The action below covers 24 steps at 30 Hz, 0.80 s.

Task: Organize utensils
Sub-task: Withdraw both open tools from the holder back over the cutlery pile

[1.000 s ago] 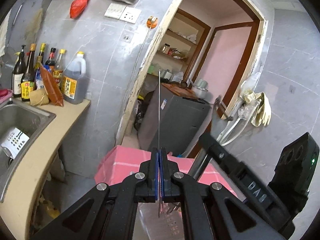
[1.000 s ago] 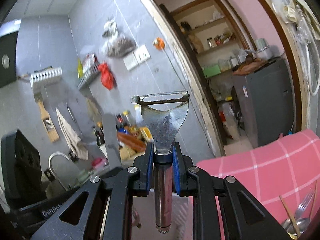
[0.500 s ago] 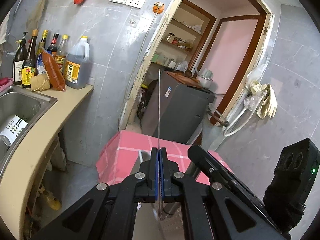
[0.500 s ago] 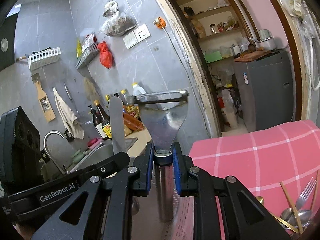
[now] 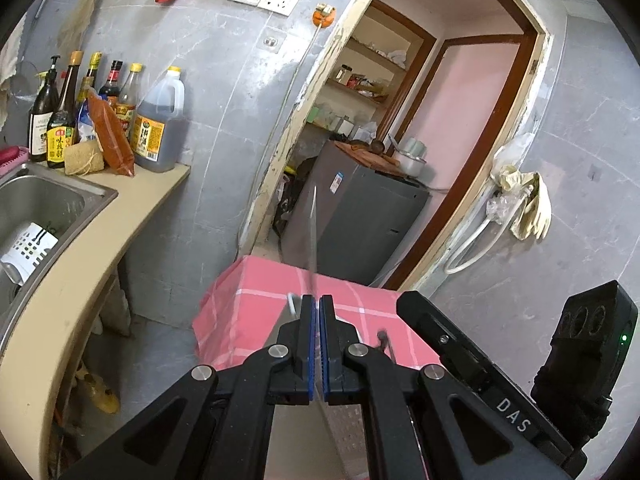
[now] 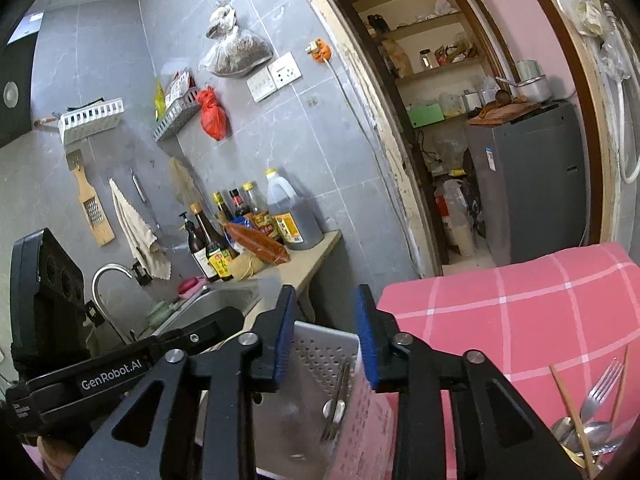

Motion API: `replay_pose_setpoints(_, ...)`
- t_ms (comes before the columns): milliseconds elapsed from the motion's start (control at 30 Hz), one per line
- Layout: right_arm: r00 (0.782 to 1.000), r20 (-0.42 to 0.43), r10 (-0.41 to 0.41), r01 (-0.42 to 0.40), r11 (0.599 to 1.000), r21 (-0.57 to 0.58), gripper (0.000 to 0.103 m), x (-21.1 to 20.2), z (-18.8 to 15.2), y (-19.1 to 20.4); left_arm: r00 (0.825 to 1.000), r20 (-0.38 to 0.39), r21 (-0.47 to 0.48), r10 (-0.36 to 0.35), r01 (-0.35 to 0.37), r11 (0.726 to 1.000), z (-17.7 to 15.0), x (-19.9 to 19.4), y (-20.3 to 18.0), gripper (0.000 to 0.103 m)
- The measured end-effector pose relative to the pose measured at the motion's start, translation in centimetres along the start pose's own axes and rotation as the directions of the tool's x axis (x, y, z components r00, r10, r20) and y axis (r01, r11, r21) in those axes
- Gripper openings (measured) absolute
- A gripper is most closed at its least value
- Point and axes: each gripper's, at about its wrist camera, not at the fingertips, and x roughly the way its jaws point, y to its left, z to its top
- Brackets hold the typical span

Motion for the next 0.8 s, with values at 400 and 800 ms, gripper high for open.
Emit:
replay_pose_setpoints(400,0.981,0.102,-0.164,0.168,0.986,-0.026,0.086,-7.0,2.1,-1.6,0.996,0.071,0.057,0.055,-0.059,0.997,-0.1,-2.9,-2.8,0.051)
replay_pose_setpoints(800,0.872,0.138,-0.47,0.486,0.864,-0.129,0.099,-16.7,2.0,-5.6,0.973,0.151,0.181,0.175,-0.201,0.963,-4.7,-5.9,-9.9,0.095)
